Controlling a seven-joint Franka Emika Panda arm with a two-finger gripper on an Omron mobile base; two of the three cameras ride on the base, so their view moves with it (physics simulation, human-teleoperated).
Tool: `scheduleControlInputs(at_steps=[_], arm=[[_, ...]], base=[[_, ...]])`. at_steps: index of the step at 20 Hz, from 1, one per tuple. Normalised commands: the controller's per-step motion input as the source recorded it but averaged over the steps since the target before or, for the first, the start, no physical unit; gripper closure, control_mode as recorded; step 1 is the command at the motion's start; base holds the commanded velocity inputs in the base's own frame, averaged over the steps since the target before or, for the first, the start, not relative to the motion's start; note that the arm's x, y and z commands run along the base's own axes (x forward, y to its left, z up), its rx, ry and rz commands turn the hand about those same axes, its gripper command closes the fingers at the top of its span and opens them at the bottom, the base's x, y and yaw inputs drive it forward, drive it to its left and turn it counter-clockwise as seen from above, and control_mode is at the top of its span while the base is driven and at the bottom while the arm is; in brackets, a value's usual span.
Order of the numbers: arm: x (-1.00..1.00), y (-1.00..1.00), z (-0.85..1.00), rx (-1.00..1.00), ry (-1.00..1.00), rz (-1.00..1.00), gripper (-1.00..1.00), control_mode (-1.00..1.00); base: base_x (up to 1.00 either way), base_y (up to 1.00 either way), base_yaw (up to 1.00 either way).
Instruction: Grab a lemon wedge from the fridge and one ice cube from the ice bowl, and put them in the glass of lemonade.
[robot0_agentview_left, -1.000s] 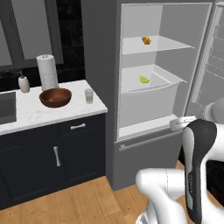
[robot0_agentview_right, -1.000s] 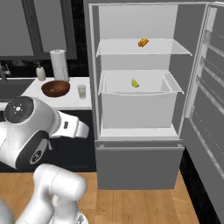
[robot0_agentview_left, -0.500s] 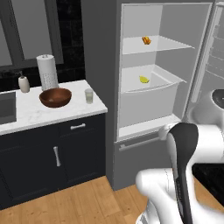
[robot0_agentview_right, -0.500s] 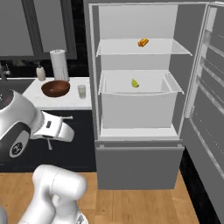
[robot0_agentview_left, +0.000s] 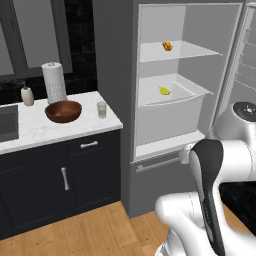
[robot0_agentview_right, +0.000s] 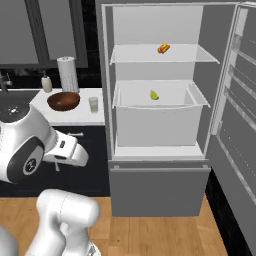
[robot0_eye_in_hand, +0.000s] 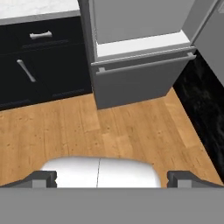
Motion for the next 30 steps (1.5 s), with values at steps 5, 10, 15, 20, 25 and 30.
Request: scheduleControlInputs(at_steps=[5, 10, 15, 20, 25, 30], arm=[[0.0, 0.0, -0.36, 0.0, 0.0, 0.0, -1.0, -1.0], [-0.04, 0.0, -0.43, 0.0, -0.03, 0.0, -1.0, 1.0], [0.0, 0.0, 0.0, 0.0, 0.0, 0.0, -1.0, 1.0], [0.0, 0.0, 0.0, 0.0, 0.0, 0.0, -1.0, 1.0], [0.0, 0.0, 0.0, 0.0, 0.0, 0.0, -1.0, 1.0], [0.0, 0.0, 0.0, 0.0, 0.0, 0.0, -1.0, 1.0]], base=[[0.0, 0.0, 0.0], [0.0, 0.0, 0.0], [-0.02, -0.22, 0.0], [-0.01, -0.71, 0.0], [0.0, -0.73, 0.03], [0.01, -0.59, 0.11]])
